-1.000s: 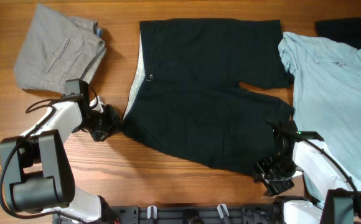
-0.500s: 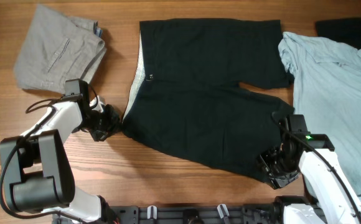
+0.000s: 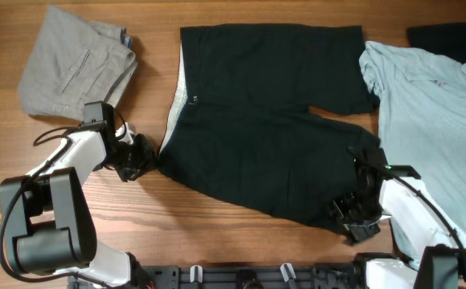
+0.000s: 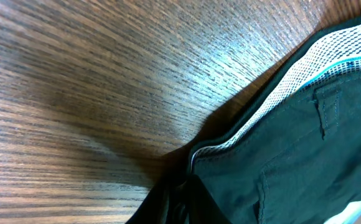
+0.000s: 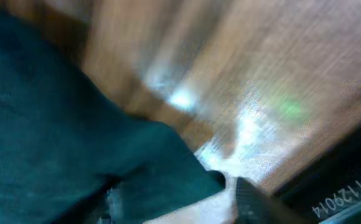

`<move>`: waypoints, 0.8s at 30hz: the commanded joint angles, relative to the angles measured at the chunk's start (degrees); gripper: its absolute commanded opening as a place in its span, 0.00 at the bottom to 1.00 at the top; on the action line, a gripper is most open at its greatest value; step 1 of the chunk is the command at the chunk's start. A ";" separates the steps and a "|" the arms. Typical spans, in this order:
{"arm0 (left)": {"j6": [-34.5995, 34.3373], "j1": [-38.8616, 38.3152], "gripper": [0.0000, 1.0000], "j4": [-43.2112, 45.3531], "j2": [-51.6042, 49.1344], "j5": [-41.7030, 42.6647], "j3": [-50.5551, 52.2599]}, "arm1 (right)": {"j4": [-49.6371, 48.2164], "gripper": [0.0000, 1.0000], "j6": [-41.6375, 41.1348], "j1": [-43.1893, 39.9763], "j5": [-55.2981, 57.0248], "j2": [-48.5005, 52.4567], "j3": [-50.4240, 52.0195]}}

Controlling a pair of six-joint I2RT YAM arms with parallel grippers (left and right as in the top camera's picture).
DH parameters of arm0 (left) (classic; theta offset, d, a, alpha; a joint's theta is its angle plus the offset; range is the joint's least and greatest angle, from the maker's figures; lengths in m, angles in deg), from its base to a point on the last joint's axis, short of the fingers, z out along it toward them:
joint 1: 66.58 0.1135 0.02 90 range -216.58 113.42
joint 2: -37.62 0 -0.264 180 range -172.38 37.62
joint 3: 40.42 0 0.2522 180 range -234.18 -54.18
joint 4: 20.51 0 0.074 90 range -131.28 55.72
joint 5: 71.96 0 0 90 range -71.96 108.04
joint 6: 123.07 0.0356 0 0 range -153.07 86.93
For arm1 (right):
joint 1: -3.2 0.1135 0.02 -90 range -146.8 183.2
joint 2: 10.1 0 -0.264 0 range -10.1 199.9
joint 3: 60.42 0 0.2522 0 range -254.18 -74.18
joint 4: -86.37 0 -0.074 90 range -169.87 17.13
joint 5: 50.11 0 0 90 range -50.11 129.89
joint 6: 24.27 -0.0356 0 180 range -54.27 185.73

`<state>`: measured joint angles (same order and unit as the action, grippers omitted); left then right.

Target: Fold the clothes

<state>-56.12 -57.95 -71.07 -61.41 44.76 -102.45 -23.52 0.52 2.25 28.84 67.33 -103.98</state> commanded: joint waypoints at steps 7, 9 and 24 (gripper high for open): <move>0.07 -0.11 0.12 1.14 -1.44 -2.27 0.72 | -4.26 0.07 1.40 0.11 2.99 4.00 1.60; 0.09 -0.09 0.10 1.31 -1.44 -2.27 0.63 | -1.90 0.04 5.53 0.11 1.25 3.74 -1.44; 3.52 7.08 0.04 -19.82 19.61 -3.19 -11.80 | 14.91 0.04 18.53 0.11 0.46 -10.51 -44.41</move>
<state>-54.08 -53.89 -87.77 -51.90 43.69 -112.09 -9.29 17.70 2.29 25.61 57.36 -144.75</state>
